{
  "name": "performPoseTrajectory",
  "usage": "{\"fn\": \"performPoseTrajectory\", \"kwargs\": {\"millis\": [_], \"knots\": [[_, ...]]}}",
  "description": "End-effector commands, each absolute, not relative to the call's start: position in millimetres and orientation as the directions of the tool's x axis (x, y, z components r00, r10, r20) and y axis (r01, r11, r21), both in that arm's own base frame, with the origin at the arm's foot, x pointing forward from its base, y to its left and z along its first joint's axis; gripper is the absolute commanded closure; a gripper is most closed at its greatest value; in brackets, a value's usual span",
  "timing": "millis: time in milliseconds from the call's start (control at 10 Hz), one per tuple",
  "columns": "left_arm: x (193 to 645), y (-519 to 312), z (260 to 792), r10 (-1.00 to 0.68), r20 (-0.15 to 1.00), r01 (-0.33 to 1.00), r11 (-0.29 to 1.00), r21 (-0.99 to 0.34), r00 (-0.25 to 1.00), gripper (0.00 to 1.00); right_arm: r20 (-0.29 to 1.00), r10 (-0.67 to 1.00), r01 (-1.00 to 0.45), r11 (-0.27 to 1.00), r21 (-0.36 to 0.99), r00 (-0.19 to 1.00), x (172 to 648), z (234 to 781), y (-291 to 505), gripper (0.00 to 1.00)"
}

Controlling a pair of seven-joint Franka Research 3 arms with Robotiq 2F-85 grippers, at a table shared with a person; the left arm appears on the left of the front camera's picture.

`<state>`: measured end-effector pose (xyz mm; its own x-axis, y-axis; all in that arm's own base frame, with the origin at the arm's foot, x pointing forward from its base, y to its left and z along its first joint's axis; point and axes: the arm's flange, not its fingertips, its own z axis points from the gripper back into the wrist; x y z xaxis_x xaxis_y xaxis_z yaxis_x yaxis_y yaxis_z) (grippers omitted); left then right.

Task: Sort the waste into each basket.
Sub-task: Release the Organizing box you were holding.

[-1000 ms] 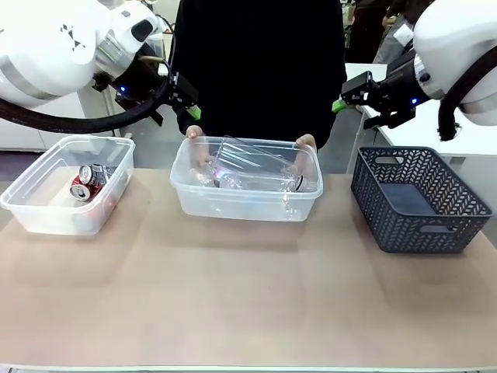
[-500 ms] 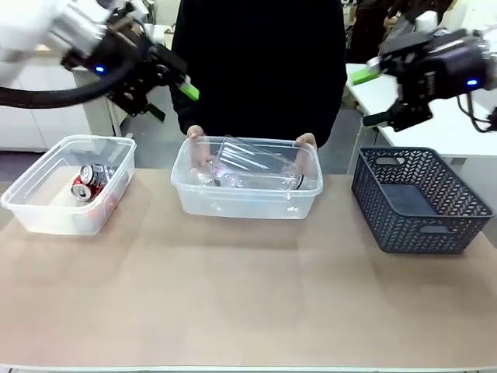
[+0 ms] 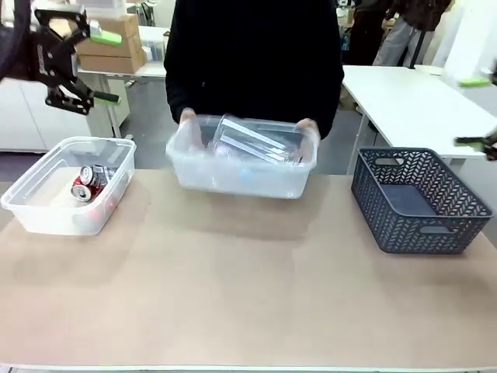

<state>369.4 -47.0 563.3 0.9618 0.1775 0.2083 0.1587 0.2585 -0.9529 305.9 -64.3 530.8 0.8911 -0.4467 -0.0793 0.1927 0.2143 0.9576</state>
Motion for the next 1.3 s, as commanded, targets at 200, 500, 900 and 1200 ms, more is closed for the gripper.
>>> {"fn": "performPoseTrajectory", "kwargs": {"millis": [200,500,900,1200], "knots": [[365,-69,487,0.279,0.034,-0.088,0.415,-0.906,0.960,0.00,-0.096,-0.518,0.220,0.183,0.958,0.850,299,525,-91,0.00],[351,-42,511,0.230,0.117,0.056,0.258,-0.965,0.966,0.00,-0.096,-0.518,0.220,0.183,0.958,0.850,299,525,-91,0.00],[351,-42,511,0.230,0.117,0.056,0.258,-0.965,0.966,0.00,-0.096,-0.518,0.220,0.183,0.958,0.850,299,525,-91,0.00],[351,-42,511,0.230,0.117,0.056,0.258,-0.965,0.966,0.00,-0.096,-0.518,0.220,0.183,0.958,0.850,299,525,-91,0.00]]}}
